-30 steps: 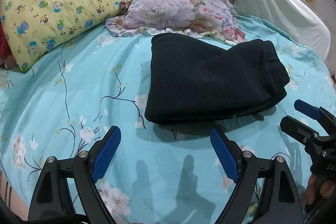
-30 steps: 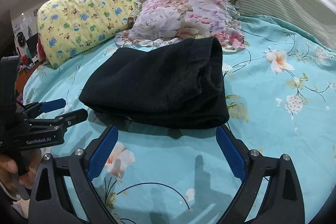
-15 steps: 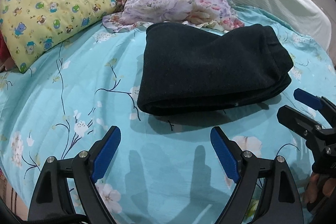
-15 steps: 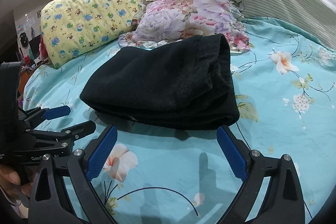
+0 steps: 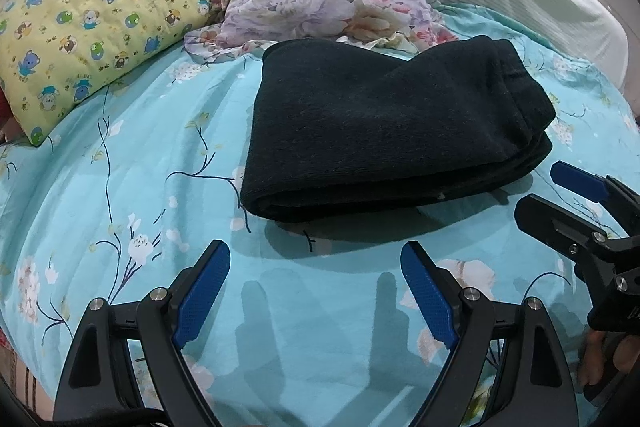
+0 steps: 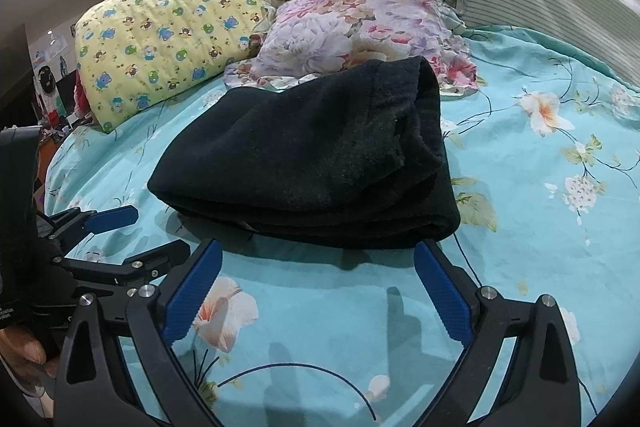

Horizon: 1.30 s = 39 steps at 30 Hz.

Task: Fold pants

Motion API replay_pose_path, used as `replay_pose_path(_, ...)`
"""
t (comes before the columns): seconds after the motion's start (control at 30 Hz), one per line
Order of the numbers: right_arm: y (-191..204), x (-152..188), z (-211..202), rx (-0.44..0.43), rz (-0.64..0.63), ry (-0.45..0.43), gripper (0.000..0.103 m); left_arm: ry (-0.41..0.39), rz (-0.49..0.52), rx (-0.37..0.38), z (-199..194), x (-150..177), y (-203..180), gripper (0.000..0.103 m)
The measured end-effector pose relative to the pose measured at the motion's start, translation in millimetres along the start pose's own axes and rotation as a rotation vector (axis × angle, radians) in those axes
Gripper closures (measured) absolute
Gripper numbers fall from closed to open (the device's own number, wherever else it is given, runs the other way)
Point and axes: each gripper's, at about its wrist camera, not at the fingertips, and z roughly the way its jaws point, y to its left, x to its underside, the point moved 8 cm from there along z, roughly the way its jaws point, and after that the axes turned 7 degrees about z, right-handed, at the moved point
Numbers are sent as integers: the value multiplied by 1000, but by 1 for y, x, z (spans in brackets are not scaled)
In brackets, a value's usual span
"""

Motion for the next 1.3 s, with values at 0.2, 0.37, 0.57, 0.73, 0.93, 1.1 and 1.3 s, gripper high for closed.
replay_pose_path(0.2, 4, -1, 1, -3, -11, -2, 6, -4, 1, 3, 1, -3, -1, 15)
replay_pose_path(0.37, 6, 0, 2, -1, -16, 0, 6, -6, -1, 3, 3, -4, -1, 15)
replay_pose_path(0.57, 5, -1, 2, -4, -9, -3, 6, -5, -2, 4, 4, -5, -2, 15)
replay_pose_path(0.73, 4, -1, 3, -2, -4, 0, 6, 1, -9, 4, 6, -4, -1, 15)
replay_pose_path(0.93, 4, 0, 5, 1, -5, 5, 6, 0, -13, 6, 7, -5, 0, 15)
replay_pose_path(1.1, 4, 0, 5, -1, -3, 4, 6, 2, -13, 5, 6, -5, 0, 15)
replay_pose_path(1.3, 3, -1, 5, -1, -4, 6, 6, 0, -14, 7, 6, -5, 0, 15)
